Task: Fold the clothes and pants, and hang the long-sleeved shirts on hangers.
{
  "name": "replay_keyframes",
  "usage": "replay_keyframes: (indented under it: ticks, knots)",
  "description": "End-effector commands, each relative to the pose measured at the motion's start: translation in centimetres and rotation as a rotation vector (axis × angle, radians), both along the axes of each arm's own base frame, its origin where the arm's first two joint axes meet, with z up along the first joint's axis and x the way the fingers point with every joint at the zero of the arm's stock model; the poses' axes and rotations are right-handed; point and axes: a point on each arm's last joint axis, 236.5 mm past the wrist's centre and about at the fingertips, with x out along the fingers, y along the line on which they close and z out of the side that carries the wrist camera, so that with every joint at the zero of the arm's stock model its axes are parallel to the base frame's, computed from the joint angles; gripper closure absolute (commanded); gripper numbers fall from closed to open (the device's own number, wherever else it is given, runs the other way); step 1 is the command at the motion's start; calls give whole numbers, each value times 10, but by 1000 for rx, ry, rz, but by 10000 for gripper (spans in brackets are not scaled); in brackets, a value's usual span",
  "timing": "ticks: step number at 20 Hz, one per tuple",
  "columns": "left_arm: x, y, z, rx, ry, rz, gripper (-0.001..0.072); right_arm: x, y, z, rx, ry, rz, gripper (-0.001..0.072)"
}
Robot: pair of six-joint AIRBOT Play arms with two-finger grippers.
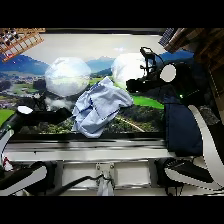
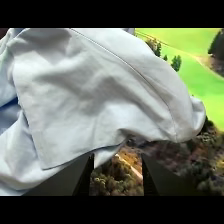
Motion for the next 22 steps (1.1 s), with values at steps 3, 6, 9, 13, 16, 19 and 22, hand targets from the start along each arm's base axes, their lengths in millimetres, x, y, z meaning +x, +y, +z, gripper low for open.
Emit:
replay_keyframes:
  ticks: [3,6,9,13,16,19,22]
  knots:
    - [10,-17,-12,-11,-42,-37,217,3,4,3,22,-13,-5,368]
    - [14,-31,-17,34,-77,-73,357,3,6,5,30,-15,-6,369]
    - [19,-36,-13,42,-102,-88,694,3,2,8,18,-30,-7,369]
    - [42,-15,33,48,-225,-51,695,4,-44,-12,-164,-17,-21,367]
    - [56,10,88,71,-380,18,695,-3,-78,-44,-162,84,-146,347]
    - [56,13,127,86,-492,30,695,-15,-82,-79,1,209,-285,290]
    - [54,12,146,88,-546,32,695,-16,-60,-103,191,269,-367,224]
